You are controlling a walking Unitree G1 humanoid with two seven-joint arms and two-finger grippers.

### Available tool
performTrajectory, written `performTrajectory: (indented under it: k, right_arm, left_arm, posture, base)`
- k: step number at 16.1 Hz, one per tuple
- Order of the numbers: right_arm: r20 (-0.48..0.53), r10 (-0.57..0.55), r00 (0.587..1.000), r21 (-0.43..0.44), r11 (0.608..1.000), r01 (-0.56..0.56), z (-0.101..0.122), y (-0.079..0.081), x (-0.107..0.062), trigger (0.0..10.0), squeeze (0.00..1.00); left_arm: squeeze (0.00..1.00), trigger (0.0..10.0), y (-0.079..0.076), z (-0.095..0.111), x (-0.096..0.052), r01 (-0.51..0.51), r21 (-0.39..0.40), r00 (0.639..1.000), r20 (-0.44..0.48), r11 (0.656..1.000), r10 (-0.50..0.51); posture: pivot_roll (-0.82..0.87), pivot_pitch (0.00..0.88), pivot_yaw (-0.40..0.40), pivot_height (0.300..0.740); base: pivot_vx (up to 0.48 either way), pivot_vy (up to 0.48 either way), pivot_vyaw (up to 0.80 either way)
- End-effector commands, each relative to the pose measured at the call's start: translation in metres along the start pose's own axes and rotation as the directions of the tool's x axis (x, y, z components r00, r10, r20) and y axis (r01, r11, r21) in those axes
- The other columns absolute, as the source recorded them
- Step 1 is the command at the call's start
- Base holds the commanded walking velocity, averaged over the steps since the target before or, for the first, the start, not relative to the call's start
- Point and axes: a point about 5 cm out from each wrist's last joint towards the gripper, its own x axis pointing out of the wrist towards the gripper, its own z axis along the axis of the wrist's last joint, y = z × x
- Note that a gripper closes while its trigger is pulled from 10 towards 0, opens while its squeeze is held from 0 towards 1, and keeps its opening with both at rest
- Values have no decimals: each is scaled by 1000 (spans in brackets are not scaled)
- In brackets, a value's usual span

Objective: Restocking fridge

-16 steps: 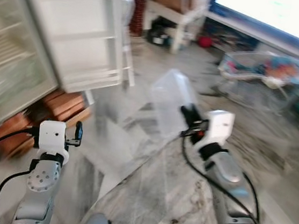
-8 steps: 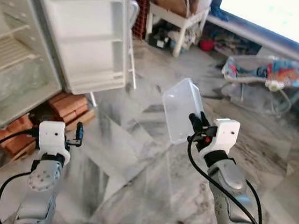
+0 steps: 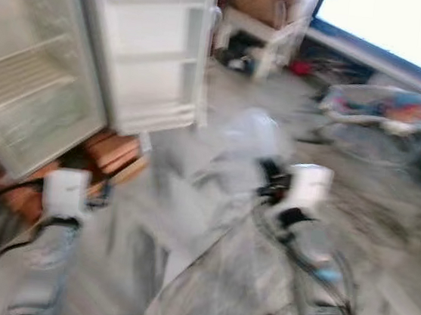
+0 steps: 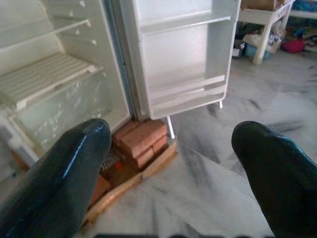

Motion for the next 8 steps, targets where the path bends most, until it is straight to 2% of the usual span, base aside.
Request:
performTrajectory:
  k: [1, 4, 6, 8]
  right_arm:
    - [14, -49, 999, -19, 999, 49, 4, -14, -4, 10000, 0]
    - [18, -54, 998, -20, 998, 54, 5, -16, -4, 10000, 0]
    - [21, -65, 998, -30, 997, 65, 5, -18, -5, 10000, 0]
    - [5, -57, 998, -28, 998, 57, 2, -18, -9, 10000, 0]
  left_arm:
    - [0, 10000, -15, 4, 3, 52, -26, 998, 19, 998, -52]
    - [0, 10000, -17, 5, 4, 67, -25, 998, 20, 997, -66]
    - [0, 10000, -17, 2, 5, 50, -35, 999, -4, 998, -50]
    - [0, 10000, -15, 2, 6, 25, -54, 1000, -13, 998, -26]
  posture:
    - [142, 77, -71, 740]
    - [138, 75, -68, 740]
    - [137, 77, -71, 740]
    - [136, 78, -76, 740]
  base:
    - [439, 0, -619]
    - [444, 0, -515]
    - [439, 0, 0]
    - [323, 351, 0]
